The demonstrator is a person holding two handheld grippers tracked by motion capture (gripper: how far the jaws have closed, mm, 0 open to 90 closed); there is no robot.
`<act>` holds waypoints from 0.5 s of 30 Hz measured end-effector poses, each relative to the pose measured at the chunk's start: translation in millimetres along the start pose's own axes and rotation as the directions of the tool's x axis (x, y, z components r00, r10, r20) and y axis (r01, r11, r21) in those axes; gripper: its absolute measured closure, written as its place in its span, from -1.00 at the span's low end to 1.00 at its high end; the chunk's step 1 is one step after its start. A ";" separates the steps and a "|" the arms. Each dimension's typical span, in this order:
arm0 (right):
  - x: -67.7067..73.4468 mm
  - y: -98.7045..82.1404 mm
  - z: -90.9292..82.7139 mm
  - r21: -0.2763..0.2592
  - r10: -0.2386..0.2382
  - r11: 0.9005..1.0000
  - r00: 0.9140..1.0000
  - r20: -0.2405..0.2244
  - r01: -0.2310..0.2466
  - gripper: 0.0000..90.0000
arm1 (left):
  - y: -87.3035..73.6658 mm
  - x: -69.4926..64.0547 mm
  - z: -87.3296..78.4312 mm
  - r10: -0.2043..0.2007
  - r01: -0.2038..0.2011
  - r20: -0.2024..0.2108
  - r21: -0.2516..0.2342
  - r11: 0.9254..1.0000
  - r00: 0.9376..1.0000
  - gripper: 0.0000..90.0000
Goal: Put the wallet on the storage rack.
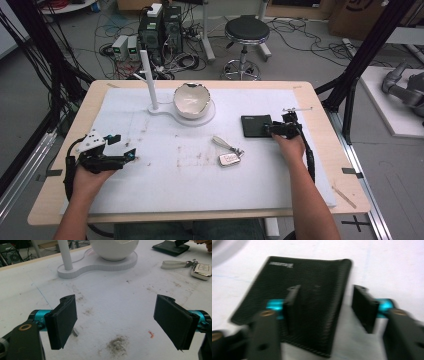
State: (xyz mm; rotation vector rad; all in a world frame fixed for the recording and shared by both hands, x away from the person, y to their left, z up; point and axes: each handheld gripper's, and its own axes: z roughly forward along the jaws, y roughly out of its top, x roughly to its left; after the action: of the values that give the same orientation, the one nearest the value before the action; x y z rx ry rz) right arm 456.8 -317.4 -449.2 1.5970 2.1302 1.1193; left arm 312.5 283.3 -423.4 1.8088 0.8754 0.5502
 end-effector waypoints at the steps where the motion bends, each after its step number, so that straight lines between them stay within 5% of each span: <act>1: 0.3 -2.6 0.0 -0.012 0.015 1.000 1.000 -0.001 -0.015 0.17 | 0.1 -0.1 0.0 0.001 -0.001 -0.001 0.001 1.000 1.000 -0.58; 5: 1.2 -3.2 -0.7 -0.014 0.038 0.999 0.999 -0.010 -0.038 0.32 | 0.1 -0.8 0.1 0.002 -0.002 0.000 0.001 1.000 1.000 -0.58; 8: 2.0 -2.6 -3.6 -0.017 0.006 1.000 1.000 0.005 -0.006 0.58 | 0.6 -0.9 0.0 0.008 -0.008 0.001 0.002 1.000 1.000 -0.58; 15: 3.3 -0.3 -10.3 -0.035 -0.017 0.999 1.000 0.010 0.018 0.81 | -0.4 -0.5 0.1 0.002 -0.002 0.001 0.005 1.000 1.000 -0.58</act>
State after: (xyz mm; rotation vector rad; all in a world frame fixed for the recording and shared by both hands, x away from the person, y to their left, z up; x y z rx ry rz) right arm 449.1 -318.8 -441.7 1.5623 2.1024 1.1348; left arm 312.1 283.0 -423.8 1.8145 0.8751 0.5485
